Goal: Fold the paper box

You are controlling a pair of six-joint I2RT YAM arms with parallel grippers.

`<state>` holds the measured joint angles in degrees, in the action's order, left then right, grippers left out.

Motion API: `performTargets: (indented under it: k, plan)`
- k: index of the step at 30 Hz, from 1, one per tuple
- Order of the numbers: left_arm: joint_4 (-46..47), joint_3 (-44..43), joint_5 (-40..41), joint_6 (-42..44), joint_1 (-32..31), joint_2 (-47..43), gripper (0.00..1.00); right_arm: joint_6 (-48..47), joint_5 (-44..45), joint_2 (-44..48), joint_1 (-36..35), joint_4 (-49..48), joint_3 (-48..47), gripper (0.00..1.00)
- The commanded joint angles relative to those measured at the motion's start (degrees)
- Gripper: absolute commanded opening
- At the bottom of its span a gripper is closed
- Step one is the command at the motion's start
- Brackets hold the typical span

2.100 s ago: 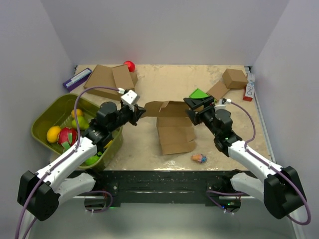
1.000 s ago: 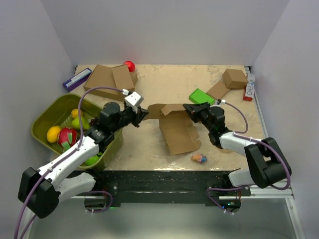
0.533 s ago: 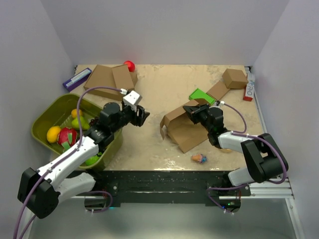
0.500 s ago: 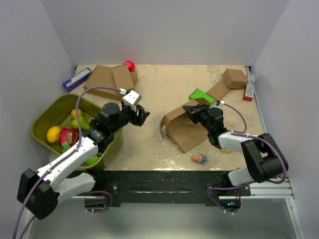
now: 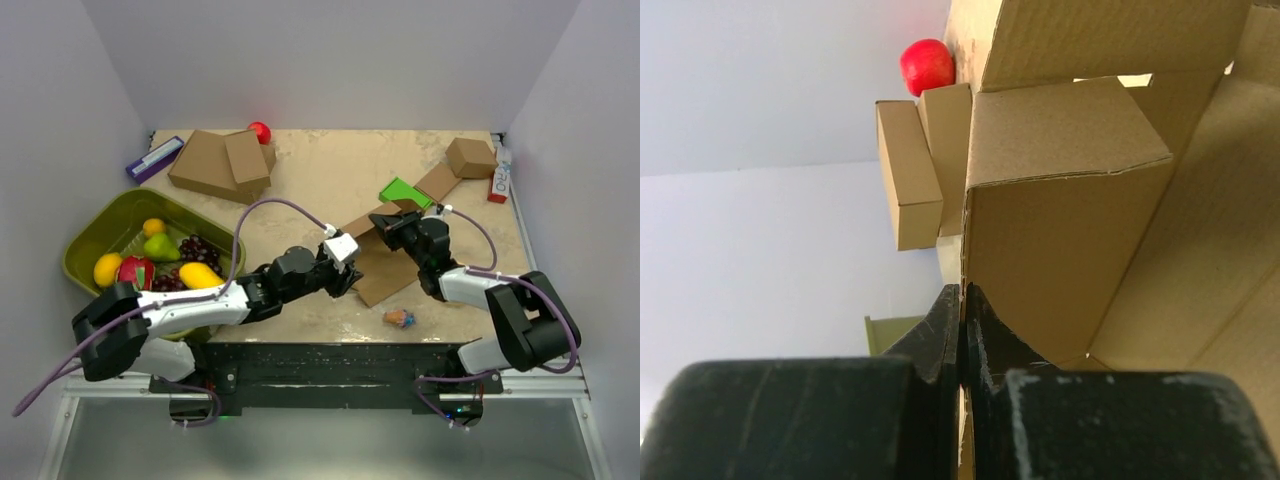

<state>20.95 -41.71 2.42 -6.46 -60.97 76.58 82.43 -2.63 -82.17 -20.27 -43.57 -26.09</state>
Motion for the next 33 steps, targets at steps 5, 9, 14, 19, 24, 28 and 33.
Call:
performTargets:
  k: [5, 9, 14, 19, 24, 28, 33]
  plan:
    - [17.3, 1.4, 0.5, 2.0, 0.0, 8.1, 0.38, -3.8, 2.5, 4.4, 0.1, 2.6, 0.1, 0.00]
    - [19.1, 1.8, 1.4, 4.0, -0.1, 9.6, 0.31, -4.9, 4.0, 6.2, 0.1, 4.1, 0.3, 0.00]
    - [20.7, 3.4, -2.2, 6.2, 0.0, 12.7, 0.30, -5.5, 4.2, 6.7, 0.1, 5.6, 0.0, 0.00]
    - [23.0, 3.9, -2.0, 10.4, 0.0, 16.1, 0.27, -3.7, 2.7, 5.4, 0.1, 3.3, 0.8, 0.00]
    - [25.6, 4.0, -1.1, 12.2, 0.0, 19.3, 0.26, -2.5, 0.2, 5.3, 0.1, 3.1, 0.7, 0.00]
    - [26.9, 4.4, 1.2, 12.2, 0.0, 21.7, 0.23, -2.4, 0.3, 6.7, 0.1, 4.4, 0.9, 0.00]
    - [28.3, 6.6, 4.3, 12.0, 0.0, 24.1, 0.19, -3.0, 1.1, 7.9, 0.1, 5.6, 0.4, 0.00]
